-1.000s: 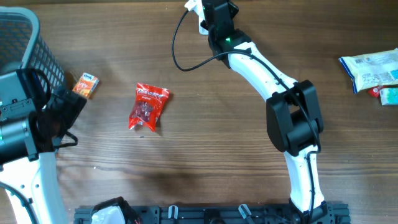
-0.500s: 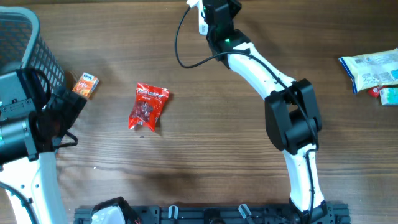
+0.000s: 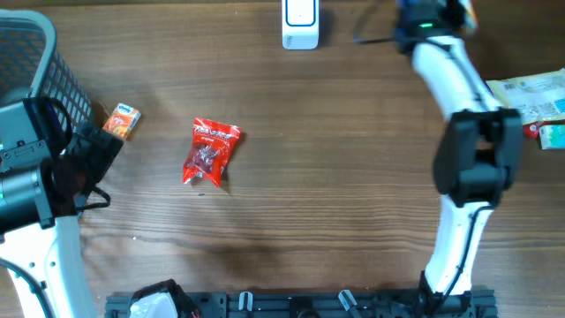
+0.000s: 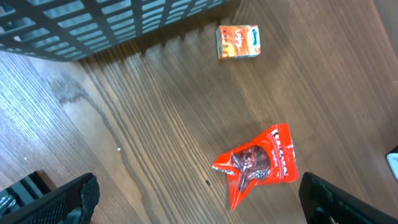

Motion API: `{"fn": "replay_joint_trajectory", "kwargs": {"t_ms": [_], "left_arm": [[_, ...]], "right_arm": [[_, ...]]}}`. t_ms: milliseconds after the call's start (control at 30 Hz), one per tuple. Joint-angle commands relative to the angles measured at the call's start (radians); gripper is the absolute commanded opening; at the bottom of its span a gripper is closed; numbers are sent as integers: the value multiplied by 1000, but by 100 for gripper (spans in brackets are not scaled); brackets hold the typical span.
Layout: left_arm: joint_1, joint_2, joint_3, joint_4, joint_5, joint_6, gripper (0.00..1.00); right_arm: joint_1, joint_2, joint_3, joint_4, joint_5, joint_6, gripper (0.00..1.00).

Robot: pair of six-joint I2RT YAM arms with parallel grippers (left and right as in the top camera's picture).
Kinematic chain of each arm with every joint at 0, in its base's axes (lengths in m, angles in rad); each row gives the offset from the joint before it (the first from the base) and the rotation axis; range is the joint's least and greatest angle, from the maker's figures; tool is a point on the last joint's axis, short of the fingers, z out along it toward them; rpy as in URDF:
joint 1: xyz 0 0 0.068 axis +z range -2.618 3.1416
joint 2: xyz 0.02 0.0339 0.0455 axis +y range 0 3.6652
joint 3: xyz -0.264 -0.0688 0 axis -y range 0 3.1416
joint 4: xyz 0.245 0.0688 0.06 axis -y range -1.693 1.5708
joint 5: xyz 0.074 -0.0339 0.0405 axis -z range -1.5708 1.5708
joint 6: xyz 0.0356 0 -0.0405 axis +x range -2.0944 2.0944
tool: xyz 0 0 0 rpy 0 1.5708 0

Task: Scan the item barcode
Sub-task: 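Swing the right gripper with the orange pack to the right edge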

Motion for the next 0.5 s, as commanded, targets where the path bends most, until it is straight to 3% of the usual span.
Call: {"fn": "replay_joint_trajectory", "kwargs": {"t_ms": [0, 100, 400, 467], "left_arm": [[7, 0, 0, 0, 5, 0, 100], [7, 0, 0, -1, 5, 0, 100], [7, 0, 0, 0, 5, 0, 100], [7, 0, 0, 0, 5, 0, 100]], "right_arm": [[-125, -28, 2, -158, -154, 386, 4], [-227, -28, 2, -234, -195, 513, 4], [-440, -28, 2, -336, -257, 633, 5], [-480, -28, 2, -355, -339, 652, 10]]}}
